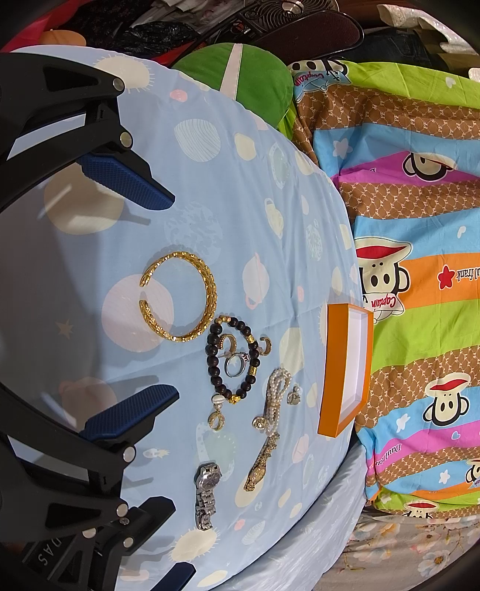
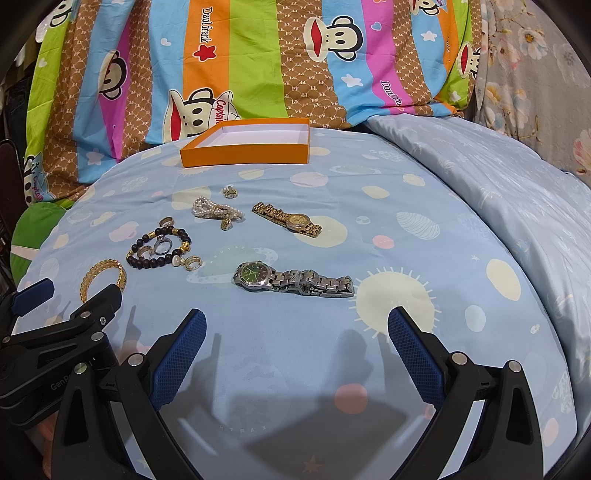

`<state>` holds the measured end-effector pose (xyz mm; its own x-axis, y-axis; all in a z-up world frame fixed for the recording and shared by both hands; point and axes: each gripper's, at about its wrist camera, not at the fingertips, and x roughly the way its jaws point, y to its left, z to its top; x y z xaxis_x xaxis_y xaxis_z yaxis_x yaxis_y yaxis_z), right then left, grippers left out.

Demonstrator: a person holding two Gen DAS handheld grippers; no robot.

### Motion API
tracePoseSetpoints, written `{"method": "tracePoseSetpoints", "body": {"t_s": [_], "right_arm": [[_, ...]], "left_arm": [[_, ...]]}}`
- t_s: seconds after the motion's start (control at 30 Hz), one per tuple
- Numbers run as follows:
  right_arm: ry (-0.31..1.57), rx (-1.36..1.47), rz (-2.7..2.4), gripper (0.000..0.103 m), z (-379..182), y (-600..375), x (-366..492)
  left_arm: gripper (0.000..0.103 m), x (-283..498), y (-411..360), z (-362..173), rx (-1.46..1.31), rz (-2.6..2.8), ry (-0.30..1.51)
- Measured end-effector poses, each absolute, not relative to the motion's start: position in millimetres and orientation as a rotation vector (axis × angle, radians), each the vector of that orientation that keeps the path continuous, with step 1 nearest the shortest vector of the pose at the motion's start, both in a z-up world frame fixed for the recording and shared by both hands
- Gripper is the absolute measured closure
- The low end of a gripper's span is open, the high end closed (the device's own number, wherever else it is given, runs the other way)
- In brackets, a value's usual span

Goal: Organize jewelry

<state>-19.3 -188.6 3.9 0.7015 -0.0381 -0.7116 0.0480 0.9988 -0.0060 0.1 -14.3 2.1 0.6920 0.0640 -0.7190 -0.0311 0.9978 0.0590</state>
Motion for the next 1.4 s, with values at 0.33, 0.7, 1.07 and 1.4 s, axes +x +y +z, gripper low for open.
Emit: {"method": "tracePoseSetpoints", "body": {"t_s": [0.33, 0.7, 1.07, 1.4], "right_arm": [[0.794, 0.035, -0.007, 0.005, 4.4, -191.2, -20.6], [0.763, -0.165, 0.198, 0.007, 16.0, -190.0, 7.8], [0.909, -0.195, 0.297, 0.039, -9.3, -186.8, 47.7], [0.981, -0.064, 0.312, 0.071, -7.9, -194.7, 30.3]], "left_arm": [[0.006, -1.7, -5.5, 10.9, 0.012, 0.041, 0.792], [0.006, 2.2, 30.4, 5.8, -0.034, -0.077, 0.888], [0.006, 6.1, 17.6, 5.8, 0.060, -0.095, 0.861], [0.006, 25.4, 15.4, -5.8, 0.045, -0.105, 0.921]]}}
